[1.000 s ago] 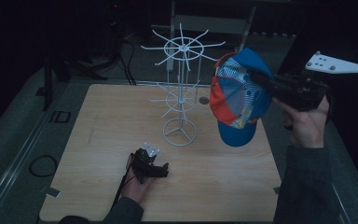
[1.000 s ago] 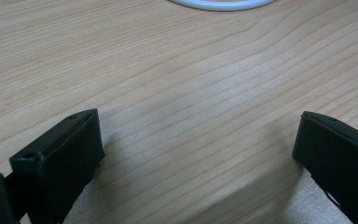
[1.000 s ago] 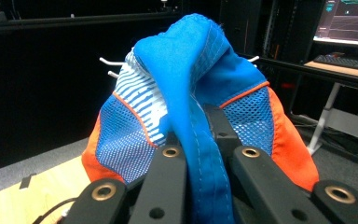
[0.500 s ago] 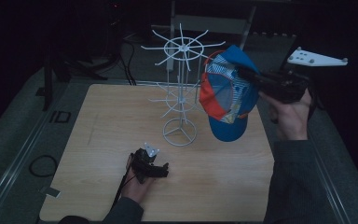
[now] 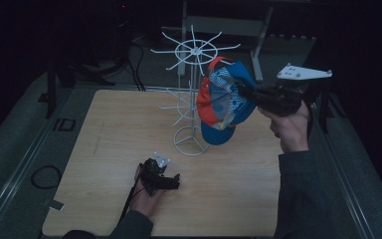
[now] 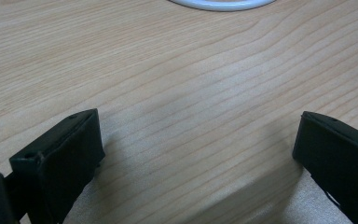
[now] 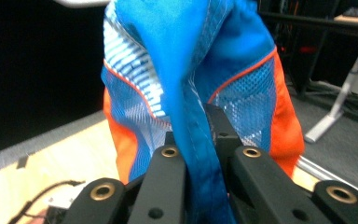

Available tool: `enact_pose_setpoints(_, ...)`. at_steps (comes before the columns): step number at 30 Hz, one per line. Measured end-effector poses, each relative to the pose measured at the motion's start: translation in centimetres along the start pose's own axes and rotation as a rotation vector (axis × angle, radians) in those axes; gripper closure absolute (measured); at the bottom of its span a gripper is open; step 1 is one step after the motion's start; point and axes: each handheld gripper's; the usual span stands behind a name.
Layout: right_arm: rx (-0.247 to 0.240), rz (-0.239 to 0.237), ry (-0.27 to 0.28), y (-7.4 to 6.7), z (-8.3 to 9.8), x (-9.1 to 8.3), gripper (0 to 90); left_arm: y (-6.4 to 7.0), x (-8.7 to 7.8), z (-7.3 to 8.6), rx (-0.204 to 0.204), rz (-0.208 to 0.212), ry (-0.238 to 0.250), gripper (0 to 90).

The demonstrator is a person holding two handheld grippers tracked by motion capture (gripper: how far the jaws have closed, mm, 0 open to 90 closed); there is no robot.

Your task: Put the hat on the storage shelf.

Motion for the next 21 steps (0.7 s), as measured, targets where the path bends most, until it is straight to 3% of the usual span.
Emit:
enact_pose_setpoints(4,-0.016,0.017,-0.030,-0.1,0.4,0.4,75.8,0.0,0.0,0.0,-0.001,0.001,0.001,1.9)
enact_pose_setpoints(10,-0.025,0.034,-0.056,-0.2,0.9,0.3,52.8,0.0,0.0,0.0,-0.001,0.001,-0.001,1.9)
enact_pose_setpoints(13,-0.036,0.068,-0.084,-0.3,1.1,0.3,43.2,0.0,0.0,0.0,0.000,0.001,-0.002,1.9)
enact_pose_setpoints(21,-0.025,0.097,-0.112,-0.5,2.3,0.2,29.6,0.0,0.0,0.0,-0.003,0.001,0.000,1.9)
Point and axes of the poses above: each handheld gripper's, and its own axes: x roughly forward along the jaws, z roughly out of its underside, y roughly to its right, and after that the axes turned 9 degrees about -y, right-handed
